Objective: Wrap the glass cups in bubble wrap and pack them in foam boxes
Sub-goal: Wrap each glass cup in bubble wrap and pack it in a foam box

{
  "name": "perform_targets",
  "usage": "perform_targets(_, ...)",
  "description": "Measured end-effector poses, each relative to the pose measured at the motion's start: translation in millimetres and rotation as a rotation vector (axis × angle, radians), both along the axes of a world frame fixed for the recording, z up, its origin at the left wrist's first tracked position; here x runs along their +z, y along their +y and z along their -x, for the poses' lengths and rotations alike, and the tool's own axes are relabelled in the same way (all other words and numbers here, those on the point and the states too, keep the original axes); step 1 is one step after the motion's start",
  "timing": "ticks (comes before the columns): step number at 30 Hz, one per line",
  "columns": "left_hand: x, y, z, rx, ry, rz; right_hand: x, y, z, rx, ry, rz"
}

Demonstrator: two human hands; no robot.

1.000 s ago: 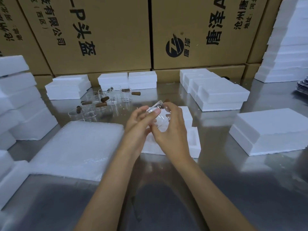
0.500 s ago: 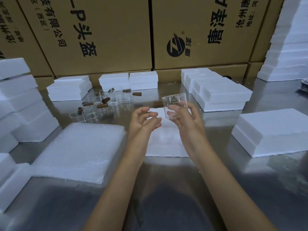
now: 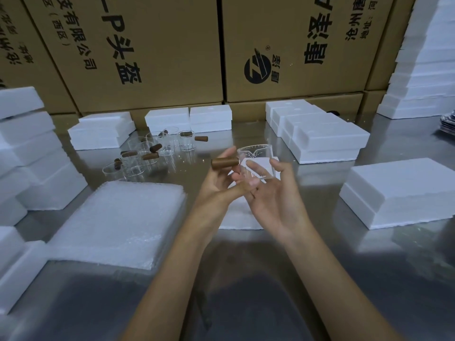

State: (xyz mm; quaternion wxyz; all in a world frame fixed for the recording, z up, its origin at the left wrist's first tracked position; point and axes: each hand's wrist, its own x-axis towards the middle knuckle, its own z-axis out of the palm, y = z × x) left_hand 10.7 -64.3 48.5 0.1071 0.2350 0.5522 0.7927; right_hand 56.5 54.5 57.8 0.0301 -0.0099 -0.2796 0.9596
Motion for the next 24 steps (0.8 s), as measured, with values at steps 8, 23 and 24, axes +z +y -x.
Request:
perform_targets(8,1,-1,-1,0.221,0.186,0.16,-8,-6,5,0.06,0.008,-0.219)
perform_targets(23,-8,-1,-2,0.561,0.52,0.483,-15,-8,6,-0.258,-0.018,-0.651)
perform_targets(24,-8,-2,-1,0.544,0.487,0.475,-15,-7,6,-0.218,0.004,-0.578)
